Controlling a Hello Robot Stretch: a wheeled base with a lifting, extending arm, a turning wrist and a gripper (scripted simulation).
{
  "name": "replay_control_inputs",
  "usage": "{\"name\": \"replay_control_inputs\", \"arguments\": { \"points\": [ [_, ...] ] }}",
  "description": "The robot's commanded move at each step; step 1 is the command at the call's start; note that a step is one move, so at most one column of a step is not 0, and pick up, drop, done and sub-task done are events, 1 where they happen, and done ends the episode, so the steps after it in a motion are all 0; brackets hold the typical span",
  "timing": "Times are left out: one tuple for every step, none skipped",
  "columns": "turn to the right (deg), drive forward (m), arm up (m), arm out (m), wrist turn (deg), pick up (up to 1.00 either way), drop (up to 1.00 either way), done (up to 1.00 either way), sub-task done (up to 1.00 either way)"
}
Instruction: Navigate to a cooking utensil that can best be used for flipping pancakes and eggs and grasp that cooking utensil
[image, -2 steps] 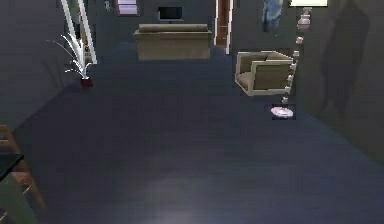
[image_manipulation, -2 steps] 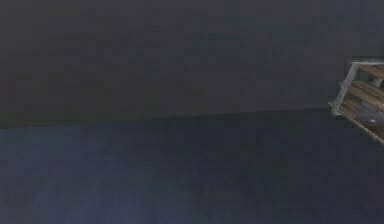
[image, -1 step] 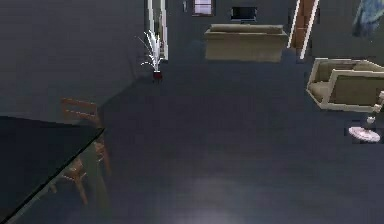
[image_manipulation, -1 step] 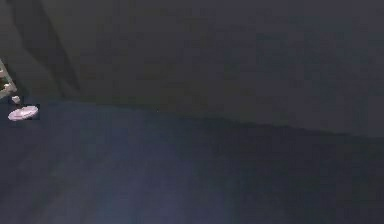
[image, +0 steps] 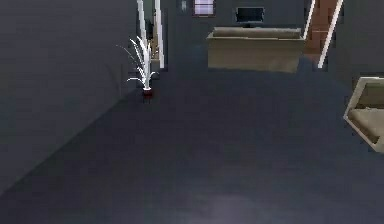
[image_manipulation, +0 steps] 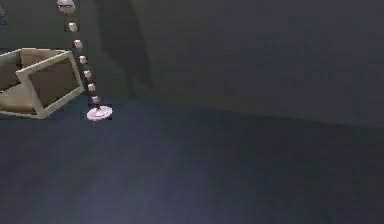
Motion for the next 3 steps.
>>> {"name": "replay_control_inputs", "arguments": {
  "points": [
    [0.0, 1.00, 0.00, 0.00, 0.0, 0.00, 0.00, 0.00, 0.00],
    [0.0, 1.00, 0.00, 0.00, 0.0, 0.00, 0.00, 0.00, 0.00],
    [0.0, 1.00, 0.00, 0.00, 0.0, 0.00, 0.00, 0.00, 0.00]
  ]
}}
